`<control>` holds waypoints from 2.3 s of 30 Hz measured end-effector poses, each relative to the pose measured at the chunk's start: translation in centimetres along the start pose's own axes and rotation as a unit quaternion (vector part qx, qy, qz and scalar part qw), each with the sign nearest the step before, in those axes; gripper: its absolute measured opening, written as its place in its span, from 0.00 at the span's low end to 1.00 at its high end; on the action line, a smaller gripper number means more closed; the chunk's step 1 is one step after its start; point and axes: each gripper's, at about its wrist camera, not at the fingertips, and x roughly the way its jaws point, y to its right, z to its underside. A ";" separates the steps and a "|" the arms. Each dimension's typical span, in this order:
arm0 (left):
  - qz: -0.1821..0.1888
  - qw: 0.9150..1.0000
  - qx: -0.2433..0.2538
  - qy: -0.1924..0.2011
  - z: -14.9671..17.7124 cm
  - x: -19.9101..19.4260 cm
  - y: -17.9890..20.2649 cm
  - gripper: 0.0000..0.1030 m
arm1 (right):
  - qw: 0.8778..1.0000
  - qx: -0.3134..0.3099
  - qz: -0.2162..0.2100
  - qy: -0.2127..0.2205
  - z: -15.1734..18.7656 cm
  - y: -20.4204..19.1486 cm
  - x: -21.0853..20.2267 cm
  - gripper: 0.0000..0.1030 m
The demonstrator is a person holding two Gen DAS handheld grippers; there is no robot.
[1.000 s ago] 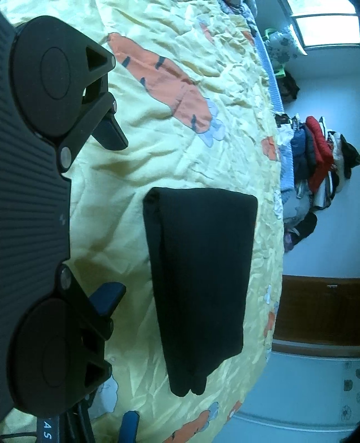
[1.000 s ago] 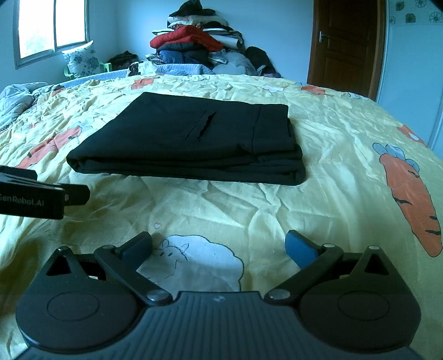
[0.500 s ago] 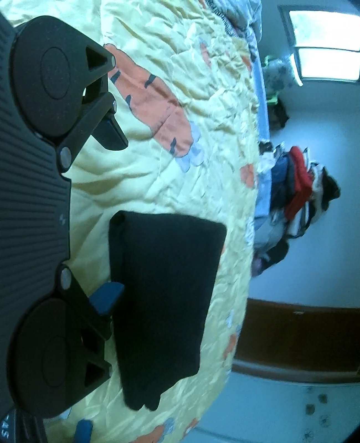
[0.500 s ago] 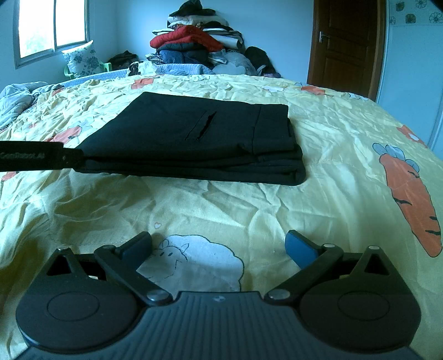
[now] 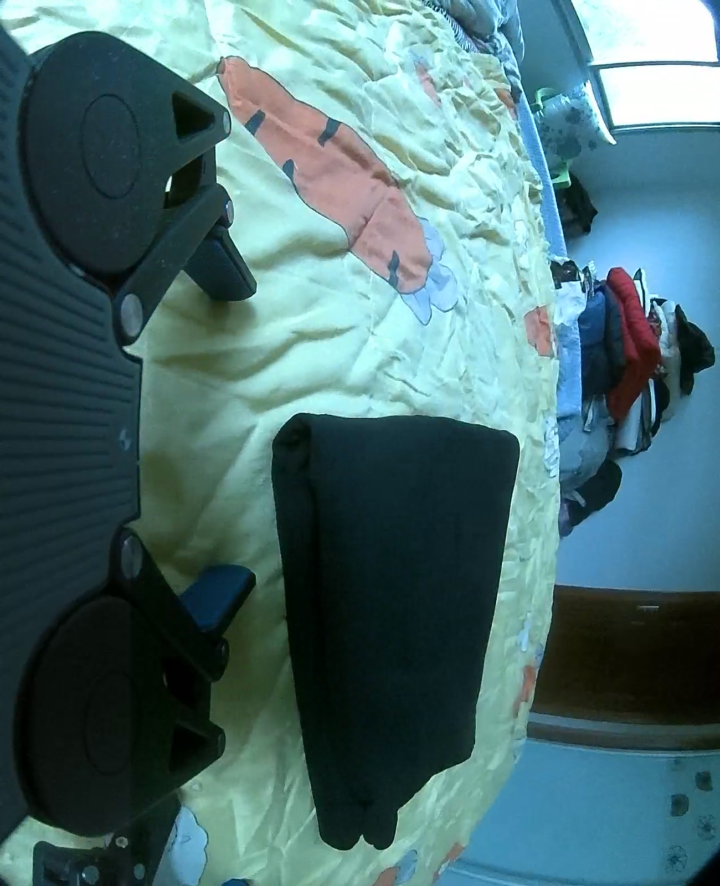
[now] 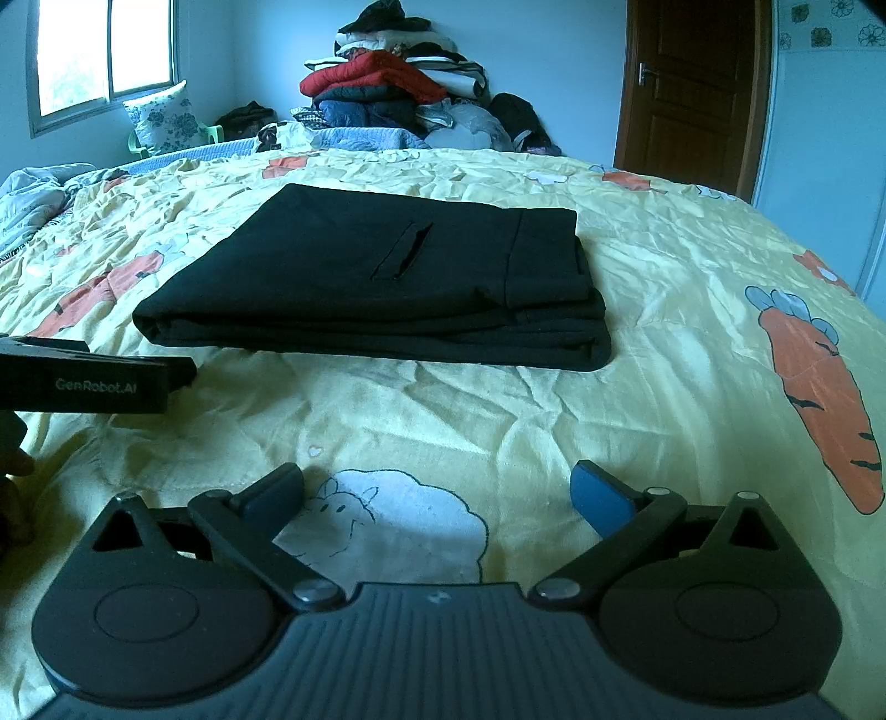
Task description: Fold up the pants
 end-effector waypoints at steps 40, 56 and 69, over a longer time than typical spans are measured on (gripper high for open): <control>0.005 1.000 -0.020 -0.008 0.1 0.0 -0.8 1.00 | 1.000 0.000 0.000 0.000 0.0 0.0 0.0 1.00; 0.005 1.000 -0.020 -0.008 0.1 0.0 -0.8 1.00 | 1.000 0.000 0.000 0.000 0.0 0.0 0.0 1.00; 0.004 1.000 -0.020 -0.008 0.1 0.0 -0.8 1.00 | 1.000 0.000 0.000 0.000 0.0 0.0 0.0 1.00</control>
